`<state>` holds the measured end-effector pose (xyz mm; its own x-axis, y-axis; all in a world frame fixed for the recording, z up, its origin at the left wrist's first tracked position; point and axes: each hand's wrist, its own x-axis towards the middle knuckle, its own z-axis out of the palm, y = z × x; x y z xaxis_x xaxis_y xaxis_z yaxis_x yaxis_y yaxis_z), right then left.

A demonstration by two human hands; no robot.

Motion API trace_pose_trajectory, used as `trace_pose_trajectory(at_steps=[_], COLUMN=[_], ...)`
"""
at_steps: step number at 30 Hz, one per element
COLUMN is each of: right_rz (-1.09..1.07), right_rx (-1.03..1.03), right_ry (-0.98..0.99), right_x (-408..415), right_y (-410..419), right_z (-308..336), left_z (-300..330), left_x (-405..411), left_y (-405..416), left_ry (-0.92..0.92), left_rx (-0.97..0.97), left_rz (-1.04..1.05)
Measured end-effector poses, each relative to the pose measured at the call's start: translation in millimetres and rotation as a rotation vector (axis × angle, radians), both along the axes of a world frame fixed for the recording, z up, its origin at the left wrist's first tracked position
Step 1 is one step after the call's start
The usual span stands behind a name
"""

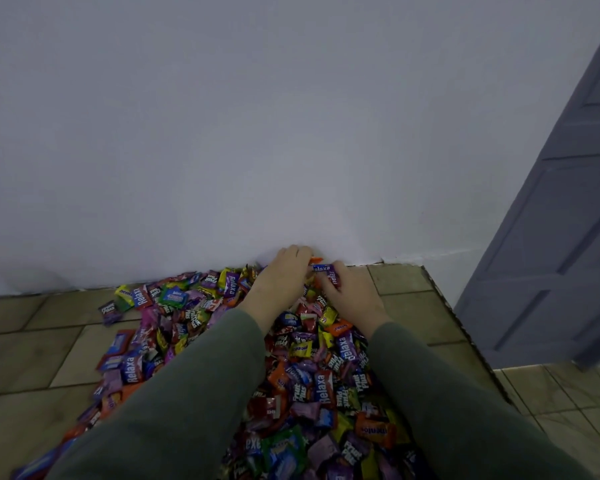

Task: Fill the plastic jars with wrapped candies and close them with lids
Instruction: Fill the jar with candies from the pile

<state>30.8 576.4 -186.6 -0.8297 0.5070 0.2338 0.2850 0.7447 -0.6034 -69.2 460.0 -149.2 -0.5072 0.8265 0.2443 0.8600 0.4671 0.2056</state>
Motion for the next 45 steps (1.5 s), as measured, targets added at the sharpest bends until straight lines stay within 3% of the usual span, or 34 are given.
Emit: trace_pose_trajectory(at_steps=[4, 7, 18, 25, 28, 34, 45], right_rz=[0.058, 0.101, 0.275, 0.315, 0.216, 0.034, -0.092], right_rx=[-0.229, -0.288, -0.329, -0.290, -0.442, -0.963, -1.427], right_ry=[0.128, 0.220, 0.246, 0.238, 0.323, 0.446, 0.688], right_x=[-3, -5, -11, 2, 12, 38, 80], right_y=[-16, -27, -69, -100, -117, -151, -224], right_z=[6, 16, 46, 61, 73, 100, 144], left_z=[15, 24, 40, 59, 66, 78, 113], left_x=[4, 9, 22, 48, 60, 91, 130], left_y=[-8, -20, -78, -104, -116, -140, -203], left_ry=[-0.071, -0.110, -0.363, -0.448, -0.479, -0.571, -0.686], left_rx=[0.128, 0.212, 0.552, 0.685, 0.728, 0.811, 0.965], left_rz=[0.087, 0.153, 0.427, 0.452, 0.462, 0.476, 0.424])
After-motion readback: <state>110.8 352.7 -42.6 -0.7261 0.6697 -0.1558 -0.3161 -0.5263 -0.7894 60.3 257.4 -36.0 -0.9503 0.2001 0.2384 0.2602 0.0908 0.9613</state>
